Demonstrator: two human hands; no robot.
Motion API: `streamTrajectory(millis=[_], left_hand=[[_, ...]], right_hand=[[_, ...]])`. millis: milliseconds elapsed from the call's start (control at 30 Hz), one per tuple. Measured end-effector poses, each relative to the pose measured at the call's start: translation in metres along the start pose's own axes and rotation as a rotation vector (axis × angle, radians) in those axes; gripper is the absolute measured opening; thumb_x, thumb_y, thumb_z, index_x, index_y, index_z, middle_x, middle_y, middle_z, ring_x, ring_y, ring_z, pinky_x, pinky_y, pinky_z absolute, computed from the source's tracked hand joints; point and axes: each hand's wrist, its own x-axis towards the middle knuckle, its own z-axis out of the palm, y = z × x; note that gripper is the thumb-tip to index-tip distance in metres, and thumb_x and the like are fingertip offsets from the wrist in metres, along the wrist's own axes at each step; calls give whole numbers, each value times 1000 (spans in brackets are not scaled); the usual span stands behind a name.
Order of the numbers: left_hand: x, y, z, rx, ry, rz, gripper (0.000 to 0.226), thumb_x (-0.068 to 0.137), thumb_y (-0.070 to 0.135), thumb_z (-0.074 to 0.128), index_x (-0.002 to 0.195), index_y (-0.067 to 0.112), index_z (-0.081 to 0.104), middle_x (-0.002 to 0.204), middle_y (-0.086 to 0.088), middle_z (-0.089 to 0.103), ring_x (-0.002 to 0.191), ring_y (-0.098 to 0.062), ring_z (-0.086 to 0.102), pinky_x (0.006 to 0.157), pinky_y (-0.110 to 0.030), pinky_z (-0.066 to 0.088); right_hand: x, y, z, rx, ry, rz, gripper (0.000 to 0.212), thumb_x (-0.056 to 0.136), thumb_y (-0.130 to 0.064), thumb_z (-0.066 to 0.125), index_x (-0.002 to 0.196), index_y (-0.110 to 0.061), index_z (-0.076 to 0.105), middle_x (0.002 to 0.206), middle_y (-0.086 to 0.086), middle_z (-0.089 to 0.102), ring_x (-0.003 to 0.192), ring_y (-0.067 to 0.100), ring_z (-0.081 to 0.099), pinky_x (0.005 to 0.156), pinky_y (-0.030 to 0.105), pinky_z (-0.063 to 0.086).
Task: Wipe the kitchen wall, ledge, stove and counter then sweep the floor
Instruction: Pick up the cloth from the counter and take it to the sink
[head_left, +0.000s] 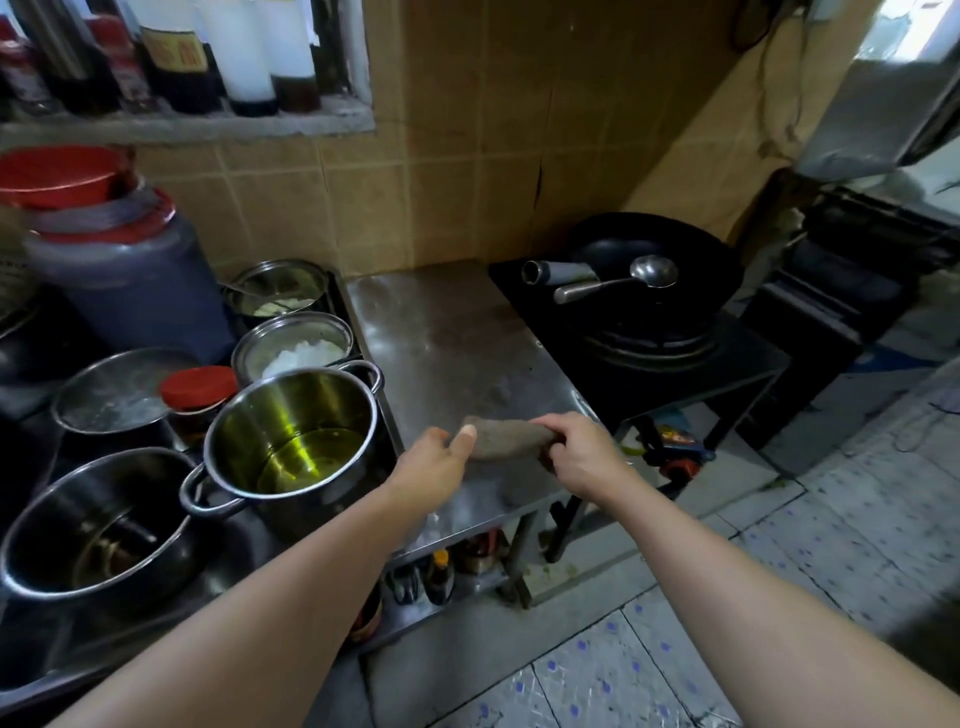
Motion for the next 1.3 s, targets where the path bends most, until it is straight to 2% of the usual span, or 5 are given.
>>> streamTrajectory(millis=[167, 300, 600, 1000, 1300], left_hand=[[-23, 18, 8, -434, -56, -122, 49, 89, 48, 55, 117, 7, 57, 109, -12, 62, 82, -24, 66, 59, -31, 52], [-44, 24, 20, -736, -70, -245, 37, 86, 3, 63, 122, -3, 55, 106, -17, 64, 85, -26, 63, 65, -34, 52], [-147, 54, 68, -855, -129, -144, 20, 92, 6, 56, 112, 5, 56, 102, -15, 63, 95, -27, 61, 97, -45, 45], [-351, 30, 105, -972, 151, -142, 8, 94, 8, 50, 89, 10, 56, 85, -12, 63, 74, -25, 60, 66, -42, 50], [-456, -33, 73, -928, 377, -220, 6, 92, 4, 50, 89, 9, 52, 83, -12, 59, 73, -25, 58, 79, -48, 48]], right_hand=[[-40, -10, -18, 52, 66, -143, 52, 81, 11, 43, 122, -14, 63, 121, 5, 55, 117, 18, 50, 102, 22, 36], [-74, -9, -30, 43, 66, -206, 53, 83, 11, 42, 126, -14, 60, 124, 2, 50, 117, 14, 47, 95, 9, 27], [-169, 33, -48, 141, 12, -103, 58, 86, 9, 38, 137, -18, 47, 137, 3, 42, 128, 17, 40, 102, 18, 29], [-330, 47, -54, 978, -445, 241, 56, 91, -62, 38, 132, -24, 41, 130, 8, 47, 109, 29, 52, 81, 41, 50], [-395, -7, -19, 1085, -423, 137, 14, 85, -4, 64, 99, -2, 63, 87, 12, 65, 67, 18, 61, 56, 26, 53]])
